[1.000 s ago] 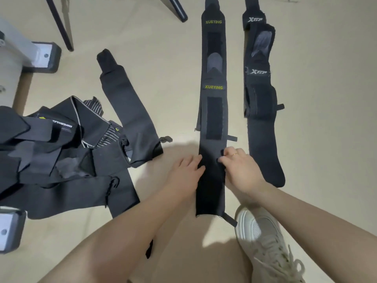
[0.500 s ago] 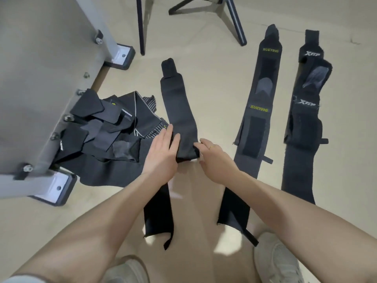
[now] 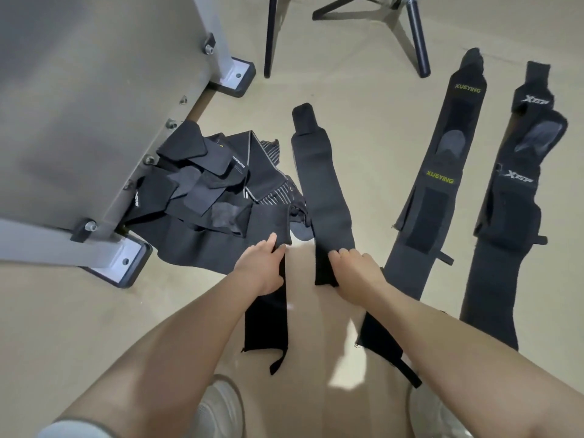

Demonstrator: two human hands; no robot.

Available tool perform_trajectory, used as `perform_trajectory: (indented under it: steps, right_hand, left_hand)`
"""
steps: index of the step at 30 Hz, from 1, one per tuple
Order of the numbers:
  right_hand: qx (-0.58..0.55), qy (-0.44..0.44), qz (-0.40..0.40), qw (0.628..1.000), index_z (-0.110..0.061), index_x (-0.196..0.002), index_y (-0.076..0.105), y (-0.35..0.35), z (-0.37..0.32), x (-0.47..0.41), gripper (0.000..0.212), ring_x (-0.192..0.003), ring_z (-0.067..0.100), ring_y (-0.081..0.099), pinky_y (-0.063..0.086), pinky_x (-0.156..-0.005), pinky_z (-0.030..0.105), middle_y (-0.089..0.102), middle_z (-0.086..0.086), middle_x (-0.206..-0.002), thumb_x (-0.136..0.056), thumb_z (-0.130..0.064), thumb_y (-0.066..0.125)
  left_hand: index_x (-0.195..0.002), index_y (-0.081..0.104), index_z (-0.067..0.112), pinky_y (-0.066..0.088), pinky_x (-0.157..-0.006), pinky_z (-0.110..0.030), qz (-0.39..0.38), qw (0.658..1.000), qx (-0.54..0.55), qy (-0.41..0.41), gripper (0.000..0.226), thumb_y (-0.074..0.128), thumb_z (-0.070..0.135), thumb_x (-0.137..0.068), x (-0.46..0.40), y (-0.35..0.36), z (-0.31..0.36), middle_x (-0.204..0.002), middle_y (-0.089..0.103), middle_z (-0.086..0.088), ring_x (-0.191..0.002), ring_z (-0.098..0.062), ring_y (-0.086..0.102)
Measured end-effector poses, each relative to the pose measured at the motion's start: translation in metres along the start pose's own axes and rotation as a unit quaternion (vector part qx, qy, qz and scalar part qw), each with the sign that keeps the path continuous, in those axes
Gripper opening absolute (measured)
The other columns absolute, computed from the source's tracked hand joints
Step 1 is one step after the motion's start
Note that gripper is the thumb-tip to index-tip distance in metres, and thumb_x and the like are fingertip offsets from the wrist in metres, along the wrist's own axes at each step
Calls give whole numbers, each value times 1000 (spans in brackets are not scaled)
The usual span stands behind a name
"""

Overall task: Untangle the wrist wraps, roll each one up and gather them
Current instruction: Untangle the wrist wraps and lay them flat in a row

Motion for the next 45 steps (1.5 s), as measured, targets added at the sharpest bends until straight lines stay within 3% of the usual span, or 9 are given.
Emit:
perform_trajectory:
  steps: [4, 9, 13, 17, 21, 29, 33, 39, 45]
  right_hand:
    - [-276, 45, 38, 960, -23, -84, 57, -12, 28, 6, 5, -104, 23, 48, 42, -83, 33, 48, 5, -107, -83, -27, 60]
    - [-773, 111, 0, 625, -17, -97, 65, -47, 57, 31, 10, -87, 26, 58, 52, -74, 37, 62, 12, -99, -92, -21, 57]
    - [-907, 132, 10, 399, -10, -110, 63, -60, 67, 47, 23, -94, 25, 65, 56, -82, 37, 70, 11, -102, -94, -22, 52]
    - [-911, 117, -42, 393, -3, -109, 61, -65, 56, 56, 27, -87, 28, 68, 57, -79, 39, 70, 16, -99, -93, -18, 45]
    - [-900, 108, -66, 418, -7, -107, 61, -65, 57, 60, 28, -85, 25, 68, 53, -86, 45, 71, 11, -95, -91, -14, 40]
    - [-806, 145, -133, 558, -15, -105, 61, -48, 74, 61, 27, -76, 14, 60, 43, -78, 29, 60, 5, -102, -84, -31, 54]
    - [-815, 204, -26, 542, -17, -126, 49, -54, 97, 45, 49, -83, 9, 64, 47, -69, 27, 59, 0, -115, -94, -53, 42]
    - [-859, 190, 27, 474, -10, -108, 53, -60, 83, 29, 24, -83, 13, 67, 57, -74, 24, 63, 4, -100, -95, -30, 53]
    - [-779, 214, -22, 589, -12, -94, 53, -46, 77, 26, 8, -45, 7, 41, 29, -38, 16, 56, -1, -65, -91, -9, 59]
  left_hand:
    - [-143, 30, 14, 18, -114, -35, 24, 1000, -9, -6, 57, 46, 31, -91, -8, -12, 4, -152, 22, -9, -141, -26, 16]
    - [-76, 49, 13, 36, -65, -28, 124, 911, 389, -55, 25, 38, 26, -96, -12, -47, 8, -87, 47, 1, -81, -16, 45]
    - [-78, 54, 12, 42, -67, -24, -58, 652, 748, -111, 47, 33, 49, -98, 1, -20, 54, -73, 53, -5, -67, -18, 51]
    - [-112, 57, -5, 45, -97, -43, -173, 440, 881, -15, 83, 20, 67, -92, 7, -23, 107, -99, 69, -19, -99, -32, 62]
    - [-127, 51, 2, 49, -89, -44, -101, 241, 964, -54, 47, 38, 38, -101, -11, -39, 100, -114, 65, -17, -101, -29, 64]
    - [-104, 60, 25, 38, -60, -26, 144, 631, 761, 44, 29, 50, 0, -92, 6, -94, 39, -100, 49, -10, -65, -17, 44]
    - [-103, 61, 35, 33, -60, -24, 139, 795, 576, 132, 37, 56, 3, -86, 27, -110, 54, -72, 48, -2, -67, -18, 42]
    - [-134, 44, 32, 37, -62, -13, -32, 861, 460, 215, 62, 57, -5, -86, 48, -83, 87, -68, 38, 7, -52, -2, 41]
    - [-133, 28, 50, 39, -61, -15, -116, 887, 372, 247, 74, 59, 2, -86, 54, -59, 101, -76, 43, -5, -60, -12, 41]
Point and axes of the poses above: each hand's wrist, its own x-axis away from the middle knuckle, its own y-axis out of the palm, z = x × y, the point moved 10 cm from there along -x, towards the middle knuckle
